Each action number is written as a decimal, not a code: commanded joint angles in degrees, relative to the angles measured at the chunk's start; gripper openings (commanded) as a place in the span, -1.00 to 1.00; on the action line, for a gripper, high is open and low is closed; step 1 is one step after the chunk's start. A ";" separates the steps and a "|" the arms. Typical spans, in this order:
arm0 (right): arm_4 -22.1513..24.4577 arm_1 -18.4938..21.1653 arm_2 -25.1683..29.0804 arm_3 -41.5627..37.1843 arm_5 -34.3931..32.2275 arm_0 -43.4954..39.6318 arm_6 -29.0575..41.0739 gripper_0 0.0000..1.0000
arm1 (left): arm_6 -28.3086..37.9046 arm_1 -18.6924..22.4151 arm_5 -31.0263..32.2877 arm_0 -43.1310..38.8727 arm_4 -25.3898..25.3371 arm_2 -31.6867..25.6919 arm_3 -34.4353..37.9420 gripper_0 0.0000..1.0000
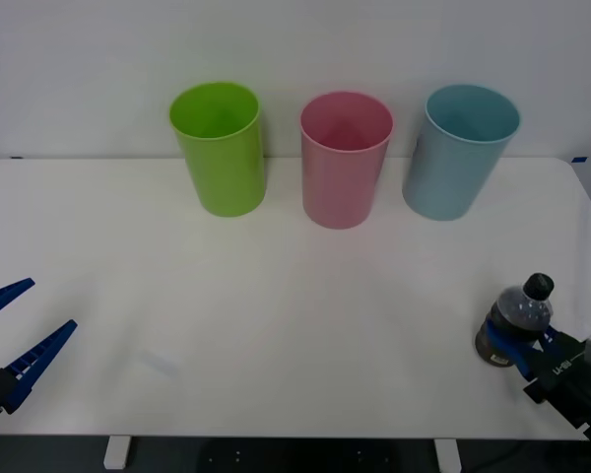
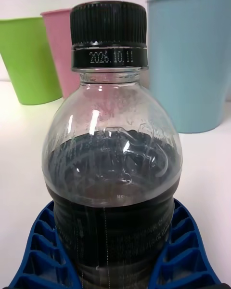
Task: Grasp the object on the table and drop it into the matching bin: aluminum can to the light blue bin, PET bottle to the pink bin.
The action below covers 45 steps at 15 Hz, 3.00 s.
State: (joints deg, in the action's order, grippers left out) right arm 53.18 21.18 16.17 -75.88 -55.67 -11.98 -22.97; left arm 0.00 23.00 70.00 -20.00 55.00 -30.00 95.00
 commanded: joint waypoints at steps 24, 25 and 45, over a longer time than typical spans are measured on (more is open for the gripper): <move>-4.58 12.75 -0.35 -26.52 3.02 8.37 32.81 -1.00 | 0.00 0.00 0.00 0.00 0.00 0.00 0.00 1.00; -4.58 13.45 -0.79 -26.52 3.11 9.60 33.08 -1.00 | 0.00 0.00 0.00 0.00 0.00 0.00 0.00 1.00; 24.78 4.31 -4.57 7.76 -0.49 51.97 36.24 -1.00 | 0.00 0.00 0.00 0.00 0.00 0.00 0.00 1.00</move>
State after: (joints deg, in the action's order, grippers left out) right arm 76.68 26.08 11.60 -69.53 -56.16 38.58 13.41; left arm 0.00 23.00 70.00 -20.00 55.00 -30.00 95.00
